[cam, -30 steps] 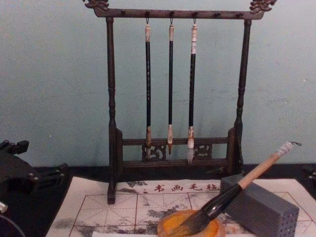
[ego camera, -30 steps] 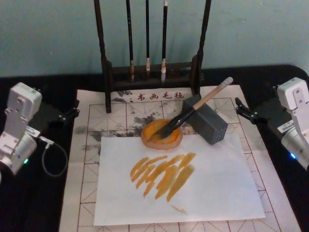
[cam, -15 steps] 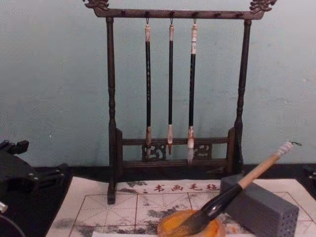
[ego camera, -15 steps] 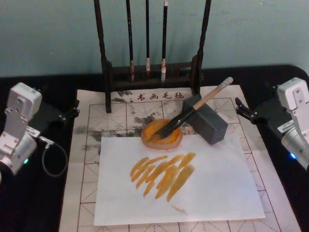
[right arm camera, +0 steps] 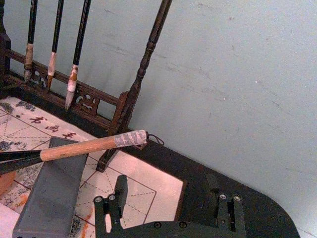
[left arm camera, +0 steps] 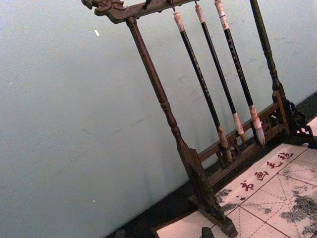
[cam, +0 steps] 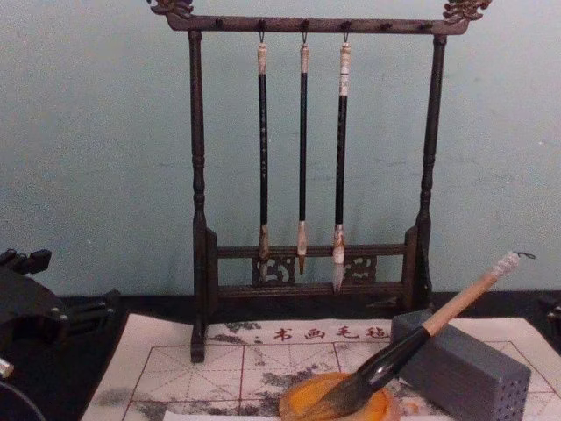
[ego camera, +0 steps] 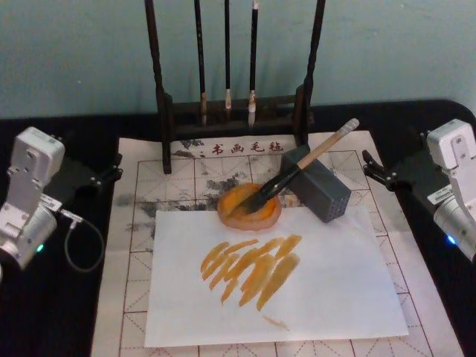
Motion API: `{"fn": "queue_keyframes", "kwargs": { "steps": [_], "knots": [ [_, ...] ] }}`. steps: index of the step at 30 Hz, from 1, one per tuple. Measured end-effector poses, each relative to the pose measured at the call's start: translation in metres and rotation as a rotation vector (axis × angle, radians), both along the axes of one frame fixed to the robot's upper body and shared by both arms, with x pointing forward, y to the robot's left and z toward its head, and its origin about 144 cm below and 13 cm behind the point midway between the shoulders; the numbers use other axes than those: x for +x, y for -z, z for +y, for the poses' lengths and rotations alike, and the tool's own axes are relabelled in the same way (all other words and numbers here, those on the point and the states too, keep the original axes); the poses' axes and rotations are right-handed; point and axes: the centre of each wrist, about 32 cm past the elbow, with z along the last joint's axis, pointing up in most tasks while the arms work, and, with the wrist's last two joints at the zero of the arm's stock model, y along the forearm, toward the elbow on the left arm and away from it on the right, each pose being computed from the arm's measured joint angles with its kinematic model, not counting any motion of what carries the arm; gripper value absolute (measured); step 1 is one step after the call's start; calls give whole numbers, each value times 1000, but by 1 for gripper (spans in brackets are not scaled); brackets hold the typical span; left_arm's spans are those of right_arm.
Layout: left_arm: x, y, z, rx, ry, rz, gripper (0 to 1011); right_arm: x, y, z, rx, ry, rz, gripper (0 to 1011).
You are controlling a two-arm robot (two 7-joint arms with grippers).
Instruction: Pick up the brush from the inkstone, write on the paper, then place the brush back to its original position.
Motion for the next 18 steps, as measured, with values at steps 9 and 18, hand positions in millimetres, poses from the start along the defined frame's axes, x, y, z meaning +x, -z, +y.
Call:
{"fn": "queue_keyframes", "kwargs": {
  "steps": [9, 18],
  "knots": [
    [0, 0, 0, 0, 0, 0, 1001, 0, 0, 0, 0, 0, 0, 1002],
    [0, 0, 0, 0, 0, 0, 1001, 0, 0, 0, 0, 0, 0, 1002]
  ]
}}
